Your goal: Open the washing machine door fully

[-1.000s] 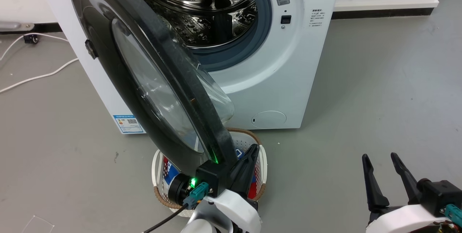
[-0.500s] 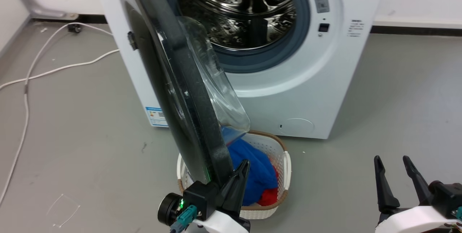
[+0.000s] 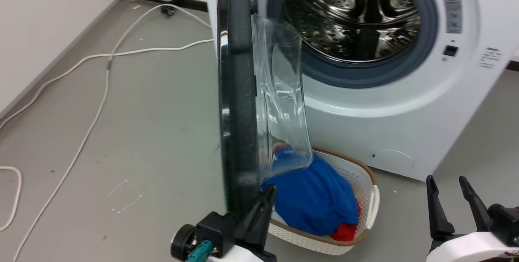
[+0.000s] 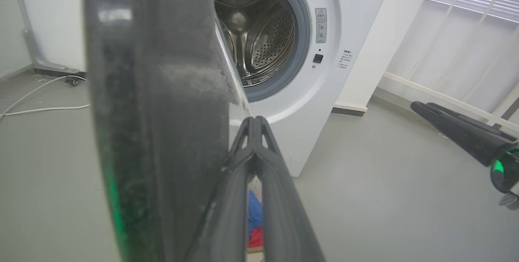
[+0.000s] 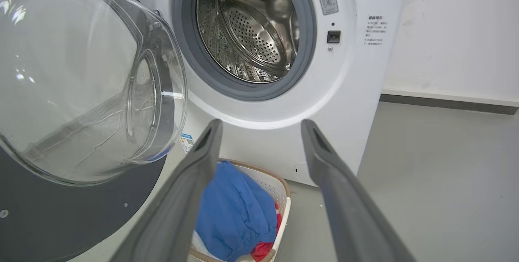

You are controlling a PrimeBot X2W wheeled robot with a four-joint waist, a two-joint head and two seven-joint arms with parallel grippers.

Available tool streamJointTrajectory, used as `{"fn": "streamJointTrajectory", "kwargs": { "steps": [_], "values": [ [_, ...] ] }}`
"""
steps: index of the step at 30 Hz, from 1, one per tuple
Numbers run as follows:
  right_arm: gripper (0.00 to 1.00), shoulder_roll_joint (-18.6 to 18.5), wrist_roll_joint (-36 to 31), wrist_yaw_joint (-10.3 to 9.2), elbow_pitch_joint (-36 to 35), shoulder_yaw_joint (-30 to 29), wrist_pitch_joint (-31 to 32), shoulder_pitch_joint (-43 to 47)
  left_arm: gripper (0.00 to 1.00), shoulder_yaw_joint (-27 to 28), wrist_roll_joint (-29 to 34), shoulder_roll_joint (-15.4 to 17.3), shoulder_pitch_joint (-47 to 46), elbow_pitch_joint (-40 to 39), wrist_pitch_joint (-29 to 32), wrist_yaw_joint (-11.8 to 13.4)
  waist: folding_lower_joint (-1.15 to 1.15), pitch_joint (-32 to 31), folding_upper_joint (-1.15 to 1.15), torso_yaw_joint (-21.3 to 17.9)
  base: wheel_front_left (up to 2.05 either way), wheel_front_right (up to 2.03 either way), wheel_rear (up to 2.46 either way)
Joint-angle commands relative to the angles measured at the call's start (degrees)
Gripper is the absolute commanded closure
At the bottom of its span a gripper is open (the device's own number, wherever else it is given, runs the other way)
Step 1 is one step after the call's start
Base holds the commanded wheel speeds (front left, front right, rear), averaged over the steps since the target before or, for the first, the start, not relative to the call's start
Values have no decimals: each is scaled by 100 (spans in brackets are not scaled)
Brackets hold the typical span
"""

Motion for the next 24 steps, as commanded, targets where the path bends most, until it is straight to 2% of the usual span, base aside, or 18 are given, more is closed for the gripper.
{"fn": "streamJointTrajectory", "kwargs": {
  "steps": [1,10,15,17,24],
  "values": [
    [0,10,7,-1,-10,-11,11,14,100,172,11,135,4,35,-48,128,0,-2,0,318,0,0,0],
    [0,10,32,-1,-54,-27,18,49,100,711,-216,317,91,-134,-235,361,0,61,0,839,0,0,0],
    [0,10,-35,-1,-142,-28,81,-60,100,1197,-527,526,-90,-63,-323,249,0,204,0,938,0,0,0],
    [0,10,-72,-1,-194,-23,121,-117,100,1427,-764,590,-188,-19,-368,124,0,291,0,939,0,0,0],
    [0,10,-228,-1,-348,-15,300,-295,100,2140,-1174,932,-609,430,-516,-154,0,599,0,797,0,0,0]
  ]
}}
